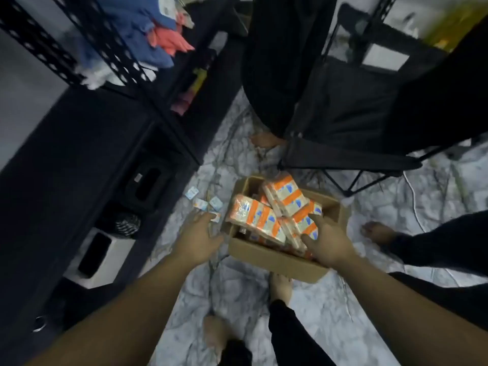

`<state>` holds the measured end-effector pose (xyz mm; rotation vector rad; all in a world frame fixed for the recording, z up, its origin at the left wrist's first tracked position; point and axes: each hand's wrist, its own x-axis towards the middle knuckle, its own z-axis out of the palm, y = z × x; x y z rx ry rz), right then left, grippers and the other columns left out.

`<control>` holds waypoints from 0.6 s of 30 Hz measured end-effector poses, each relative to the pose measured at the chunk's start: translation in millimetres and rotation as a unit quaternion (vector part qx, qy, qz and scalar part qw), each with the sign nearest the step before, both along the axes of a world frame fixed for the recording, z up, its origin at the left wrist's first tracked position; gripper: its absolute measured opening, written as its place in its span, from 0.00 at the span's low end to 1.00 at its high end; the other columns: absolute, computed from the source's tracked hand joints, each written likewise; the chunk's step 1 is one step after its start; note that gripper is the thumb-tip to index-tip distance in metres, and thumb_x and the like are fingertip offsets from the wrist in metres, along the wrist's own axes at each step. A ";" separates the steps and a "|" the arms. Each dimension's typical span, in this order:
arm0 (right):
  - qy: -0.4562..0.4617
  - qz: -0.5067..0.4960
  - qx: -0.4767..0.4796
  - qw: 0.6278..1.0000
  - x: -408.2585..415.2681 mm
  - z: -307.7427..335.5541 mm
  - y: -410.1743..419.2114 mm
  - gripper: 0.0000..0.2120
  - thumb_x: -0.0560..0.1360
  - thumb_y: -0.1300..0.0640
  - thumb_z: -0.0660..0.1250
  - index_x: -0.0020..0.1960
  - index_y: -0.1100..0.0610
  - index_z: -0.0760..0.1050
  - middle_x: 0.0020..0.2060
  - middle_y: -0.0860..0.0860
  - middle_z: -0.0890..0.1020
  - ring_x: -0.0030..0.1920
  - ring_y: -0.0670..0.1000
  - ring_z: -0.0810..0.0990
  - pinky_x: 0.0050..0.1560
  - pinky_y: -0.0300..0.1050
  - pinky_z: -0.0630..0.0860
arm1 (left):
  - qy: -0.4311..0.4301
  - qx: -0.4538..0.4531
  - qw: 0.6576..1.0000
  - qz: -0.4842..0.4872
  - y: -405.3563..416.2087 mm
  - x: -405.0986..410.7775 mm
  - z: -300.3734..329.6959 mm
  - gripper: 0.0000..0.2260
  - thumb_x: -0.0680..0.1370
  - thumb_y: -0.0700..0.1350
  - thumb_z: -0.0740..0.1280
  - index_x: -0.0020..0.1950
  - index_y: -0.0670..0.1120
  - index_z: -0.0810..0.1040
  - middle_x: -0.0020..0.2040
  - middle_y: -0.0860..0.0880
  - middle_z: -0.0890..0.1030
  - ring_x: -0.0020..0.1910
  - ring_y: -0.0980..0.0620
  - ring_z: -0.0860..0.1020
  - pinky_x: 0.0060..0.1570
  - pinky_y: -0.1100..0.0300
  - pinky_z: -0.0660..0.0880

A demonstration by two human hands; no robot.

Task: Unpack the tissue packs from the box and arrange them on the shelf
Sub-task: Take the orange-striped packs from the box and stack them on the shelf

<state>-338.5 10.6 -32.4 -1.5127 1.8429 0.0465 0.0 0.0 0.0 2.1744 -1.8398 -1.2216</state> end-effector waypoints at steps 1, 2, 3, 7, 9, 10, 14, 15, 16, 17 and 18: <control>-0.001 -0.016 -0.001 1.000 -4.8 -11.5 1.9 0.33 0.77 0.48 0.71 0.79 0.55 0.66 0.71 0.59 0.75 0.69 0.61 0.75 0.64 0.52 0.73 | 0.003 0.011 1.000 0.001 -1.2 -1.1 -17.9 0.27 0.76 0.54 0.73 0.73 0.46 0.75 0.72 0.44 0.74 0.72 0.43 0.72 0.67 0.54 0.71; 0.000 -0.034 0.001 0.999 -8.9 -20.7 3.4 0.33 0.77 0.48 0.71 0.79 0.55 0.67 0.70 0.58 0.76 0.67 0.61 0.76 0.62 0.52 0.74 | 0.002 0.024 1.000 0.001 -4.4 -3.0 -33.2 0.25 0.77 0.54 0.72 0.71 0.46 0.76 0.72 0.44 0.74 0.72 0.43 0.73 0.66 0.55 0.72; 0.001 -0.046 0.012 0.999 -13.9 -35.7 8.4 0.32 0.77 0.47 0.70 0.78 0.54 0.68 0.68 0.57 0.78 0.65 0.60 0.77 0.58 0.51 0.75 | 0.001 0.040 0.999 0.002 -4.6 -2.9 -52.5 0.23 0.78 0.53 0.72 0.71 0.47 0.76 0.70 0.45 0.74 0.69 0.45 0.74 0.62 0.59 0.72; 0.028 -0.099 0.052 0.993 -22.0 -88.9 20.4 0.26 0.77 0.47 0.69 0.72 0.54 0.72 0.62 0.56 0.80 0.60 0.59 0.79 0.48 0.45 0.68 | 0.007 0.076 0.997 -0.003 -12.3 -8.6 -118.5 0.26 0.80 0.52 0.71 0.77 0.51 0.71 0.69 0.48 0.75 0.51 0.58 0.78 0.43 0.74 0.70; 0.033 -0.128 0.053 0.990 -20.3 -112.3 24.7 0.25 0.77 0.47 0.70 0.70 0.55 0.72 0.61 0.57 0.80 0.60 0.60 0.78 0.49 0.47 0.69 | 0.022 0.076 0.997 -0.002 -13.6 -11.0 -146.9 0.30 0.78 0.52 0.72 0.79 0.54 0.67 0.70 0.47 0.74 0.58 0.52 0.78 0.54 0.63 0.74; 0.036 -0.143 0.051 0.988 -20.4 -124.0 27.2 0.24 0.76 0.47 0.70 0.70 0.54 0.73 0.61 0.56 0.80 0.60 0.60 0.78 0.50 0.49 0.72 | 0.026 0.076 0.997 -0.002 -13.4 -12.9 -161.5 0.32 0.78 0.52 0.72 0.81 0.54 0.65 0.70 0.47 0.73 0.61 0.49 0.78 0.58 0.59 0.74; 0.076 -0.211 0.015 0.974 -17.0 -163.8 34.1 0.26 0.75 0.47 0.69 0.71 0.51 0.72 0.63 0.58 0.78 0.64 0.62 0.75 0.60 0.59 0.76 | 0.024 0.043 0.999 -0.006 -4.9 -19.1 -207.4 0.38 0.77 0.51 0.71 0.84 0.53 0.56 0.75 0.46 0.68 0.69 0.44 0.74 0.63 0.52 0.75; 0.093 -0.226 0.011 0.970 -16.2 -171.7 33.8 0.27 0.75 0.47 0.69 0.73 0.51 0.70 0.65 0.59 0.77 0.66 0.63 0.73 0.63 0.61 0.75 | 0.025 0.029 0.999 -0.007 -2.0 -20.1 -215.5 0.39 0.77 0.52 0.69 0.85 0.53 0.54 0.78 0.47 0.66 0.71 0.43 0.74 0.64 0.49 0.76; 0.114 -0.237 0.016 0.965 -15.1 -178.0 33.4 0.29 0.76 0.46 0.68 0.75 0.51 0.68 0.68 0.60 0.75 0.69 0.64 0.72 0.65 0.62 0.72 | 0.026 0.016 1.000 -0.007 1.1 -20.1 -223.7 0.41 0.77 0.53 0.68 0.85 0.54 0.51 0.80 0.47 0.64 0.71 0.43 0.74 0.64 0.47 0.78; 0.131 -0.243 0.017 0.961 -15.1 -185.5 34.1 0.31 0.77 0.45 0.67 0.78 0.51 0.66 0.71 0.60 0.73 0.71 0.65 0.69 0.68 0.63 0.70 | 0.027 0.006 1.000 -0.007 4.1 -21.3 -230.6 0.41 0.77 0.53 0.68 0.85 0.55 0.48 0.82 0.48 0.61 0.70 0.43 0.75 0.62 0.45 0.79; 0.138 -0.248 0.021 0.959 -15.7 -191.6 34.8 0.32 0.78 0.44 0.65 0.79 0.51 0.64 0.74 0.59 0.71 0.73 0.65 0.67 0.69 0.65 0.68 | 0.031 0.003 1.000 -0.006 6.1 -23.0 -235.6 0.42 0.78 0.52 0.68 0.85 0.56 0.45 0.84 0.50 0.59 0.70 0.44 0.76 0.62 0.46 0.79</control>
